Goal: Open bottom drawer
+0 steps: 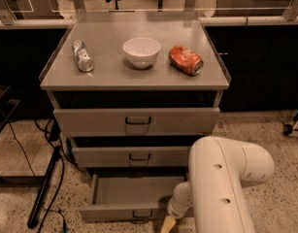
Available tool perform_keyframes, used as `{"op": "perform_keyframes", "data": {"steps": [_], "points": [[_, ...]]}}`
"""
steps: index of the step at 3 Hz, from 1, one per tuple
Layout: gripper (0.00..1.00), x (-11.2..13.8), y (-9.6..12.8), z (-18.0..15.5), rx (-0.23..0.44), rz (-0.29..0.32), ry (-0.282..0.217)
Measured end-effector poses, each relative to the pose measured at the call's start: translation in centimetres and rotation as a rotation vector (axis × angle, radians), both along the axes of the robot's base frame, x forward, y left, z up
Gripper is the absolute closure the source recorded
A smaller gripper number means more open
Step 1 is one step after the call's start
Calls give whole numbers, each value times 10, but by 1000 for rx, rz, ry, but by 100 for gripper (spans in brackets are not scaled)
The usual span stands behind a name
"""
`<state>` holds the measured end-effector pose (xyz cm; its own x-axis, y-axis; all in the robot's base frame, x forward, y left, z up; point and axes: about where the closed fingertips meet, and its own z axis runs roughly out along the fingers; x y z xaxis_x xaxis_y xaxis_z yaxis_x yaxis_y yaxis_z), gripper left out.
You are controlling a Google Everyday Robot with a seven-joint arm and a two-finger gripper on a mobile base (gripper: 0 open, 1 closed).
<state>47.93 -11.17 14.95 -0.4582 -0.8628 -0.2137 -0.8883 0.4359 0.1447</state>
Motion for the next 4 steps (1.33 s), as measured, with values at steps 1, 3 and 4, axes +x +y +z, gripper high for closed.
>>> {"op": "perform_keyframes", "data": {"steps": [1, 3, 4], "points": [[0, 0, 0, 2, 0, 0, 0], [0, -40, -17, 6, -19, -13, 49], [0, -52, -22, 2, -37, -13, 89]]}}
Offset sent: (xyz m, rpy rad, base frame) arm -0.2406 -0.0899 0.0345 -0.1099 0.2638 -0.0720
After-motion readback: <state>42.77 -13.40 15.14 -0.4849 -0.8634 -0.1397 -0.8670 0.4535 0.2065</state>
